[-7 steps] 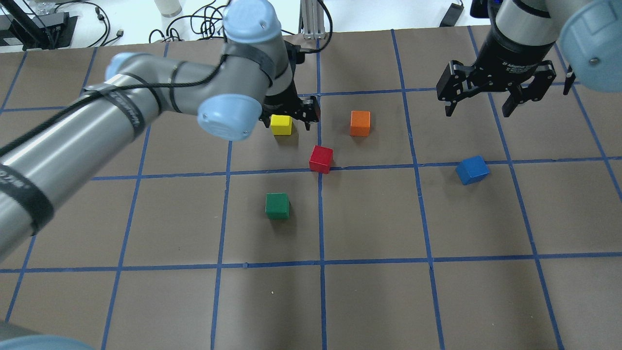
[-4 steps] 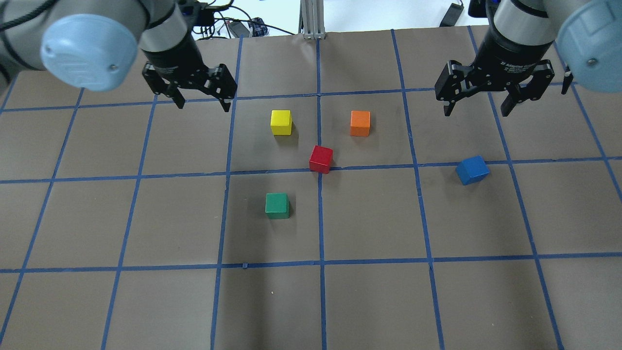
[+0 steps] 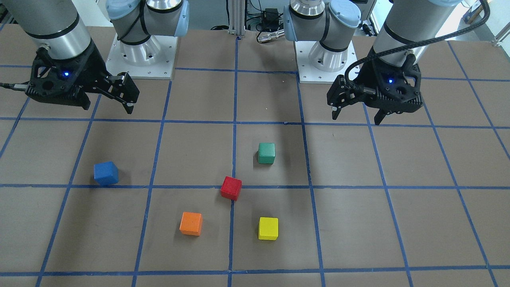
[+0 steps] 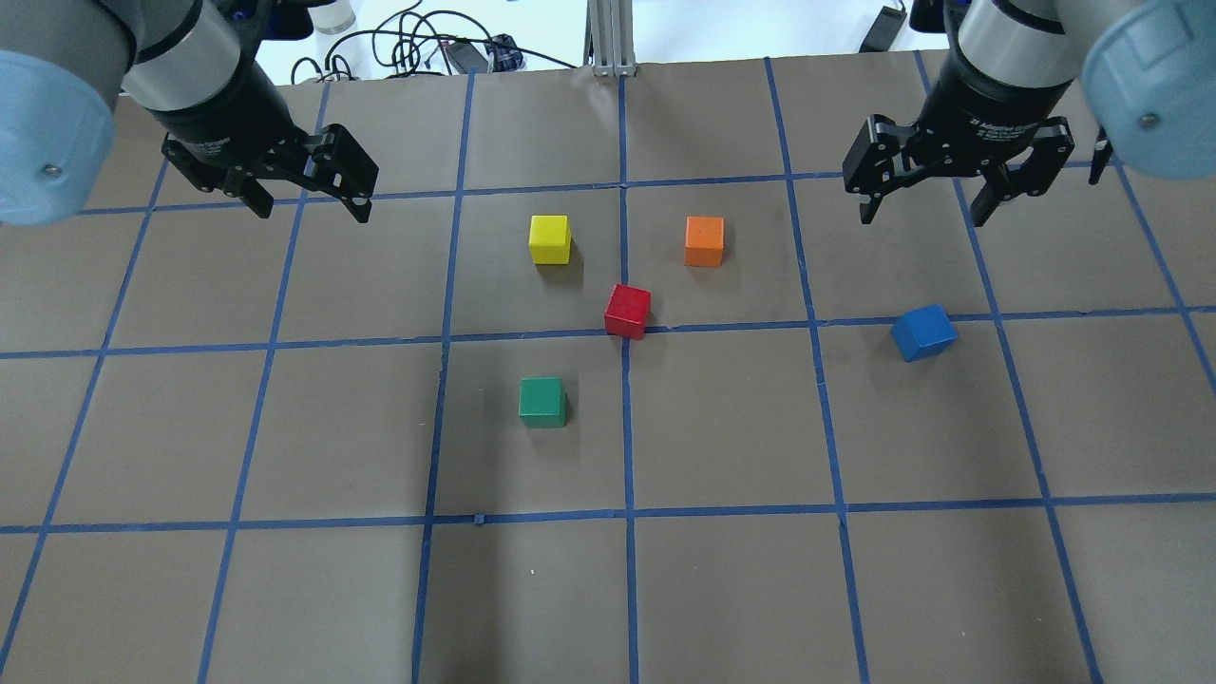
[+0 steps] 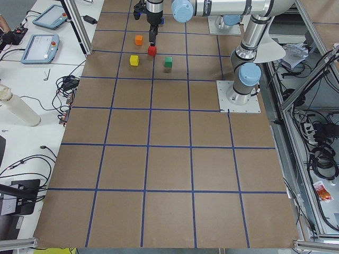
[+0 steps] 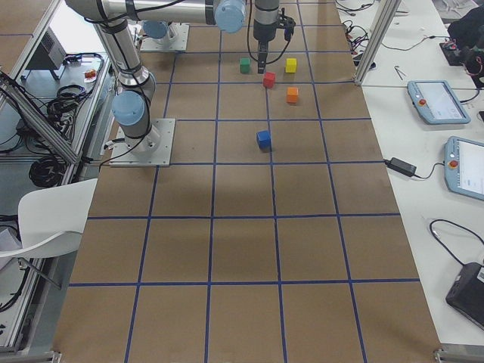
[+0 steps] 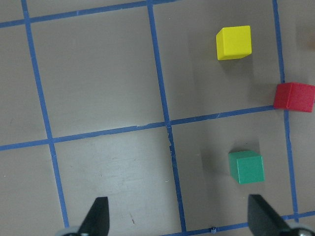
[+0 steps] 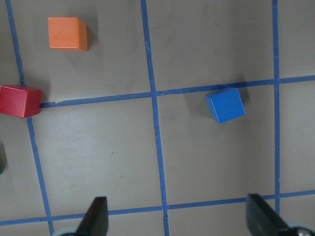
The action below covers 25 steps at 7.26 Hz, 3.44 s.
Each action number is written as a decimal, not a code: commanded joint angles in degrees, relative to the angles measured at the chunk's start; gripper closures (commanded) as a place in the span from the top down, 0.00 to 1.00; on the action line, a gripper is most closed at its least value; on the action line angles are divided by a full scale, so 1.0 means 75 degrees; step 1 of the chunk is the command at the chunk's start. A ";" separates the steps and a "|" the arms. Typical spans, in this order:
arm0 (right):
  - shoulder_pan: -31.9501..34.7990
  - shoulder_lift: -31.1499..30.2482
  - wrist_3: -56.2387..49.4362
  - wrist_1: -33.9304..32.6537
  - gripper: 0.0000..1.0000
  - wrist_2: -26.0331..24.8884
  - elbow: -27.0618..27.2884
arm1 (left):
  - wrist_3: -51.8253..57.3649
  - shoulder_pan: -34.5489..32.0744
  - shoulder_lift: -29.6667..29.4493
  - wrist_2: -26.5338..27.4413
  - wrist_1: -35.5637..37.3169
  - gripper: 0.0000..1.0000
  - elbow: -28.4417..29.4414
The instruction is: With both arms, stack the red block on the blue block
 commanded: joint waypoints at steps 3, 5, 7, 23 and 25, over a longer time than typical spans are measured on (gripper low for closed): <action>0.1140 0.1172 0.1713 -0.1239 1.00 0.0089 -0.0094 | -0.0156 0.0082 0.0350 0.0399 0.0117 1.00 -0.0382; 0.1599 0.1851 0.2827 -0.2370 1.00 0.0311 -0.0082 | -0.0623 0.0059 0.0175 0.0352 0.0352 1.00 -0.0324; 0.1904 0.2403 0.3265 -0.3163 1.00 0.0300 -0.0082 | -0.0568 0.0000 0.0022 0.0387 -0.0125 1.00 0.0201; 0.2738 0.4328 0.4145 -0.3891 0.11 0.0979 -0.0117 | -0.0474 -0.0469 -0.0752 0.0399 -0.0644 1.00 0.1048; 0.2738 0.4269 0.4296 -0.3785 0.00 0.1166 -0.0129 | -0.0532 -0.0469 -0.0752 0.0388 -0.0644 1.00 0.1025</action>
